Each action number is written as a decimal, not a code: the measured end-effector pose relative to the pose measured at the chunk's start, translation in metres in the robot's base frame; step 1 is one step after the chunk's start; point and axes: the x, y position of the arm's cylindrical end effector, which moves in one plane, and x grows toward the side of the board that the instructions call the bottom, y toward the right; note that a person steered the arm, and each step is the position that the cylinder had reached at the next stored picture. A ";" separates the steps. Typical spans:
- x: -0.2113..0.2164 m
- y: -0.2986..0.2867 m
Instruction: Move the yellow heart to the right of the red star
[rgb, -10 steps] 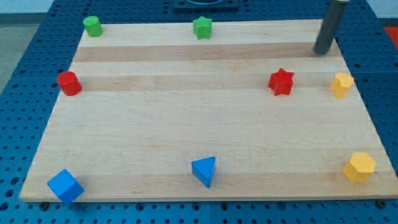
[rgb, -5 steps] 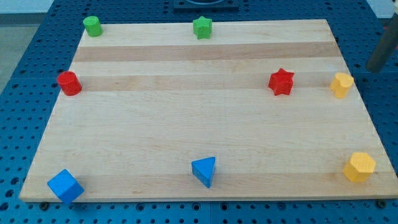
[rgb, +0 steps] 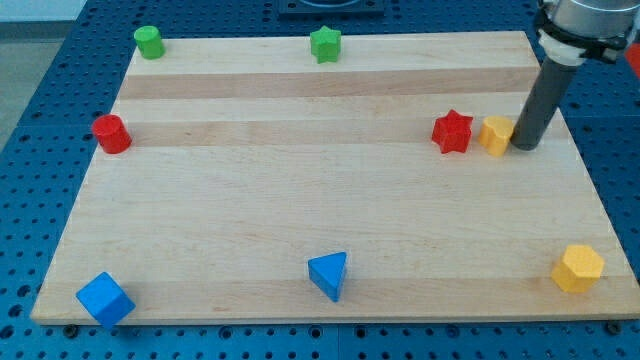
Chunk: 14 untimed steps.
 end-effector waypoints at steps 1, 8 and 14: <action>0.000 -0.005; -0.013 0.003; -0.086 -0.024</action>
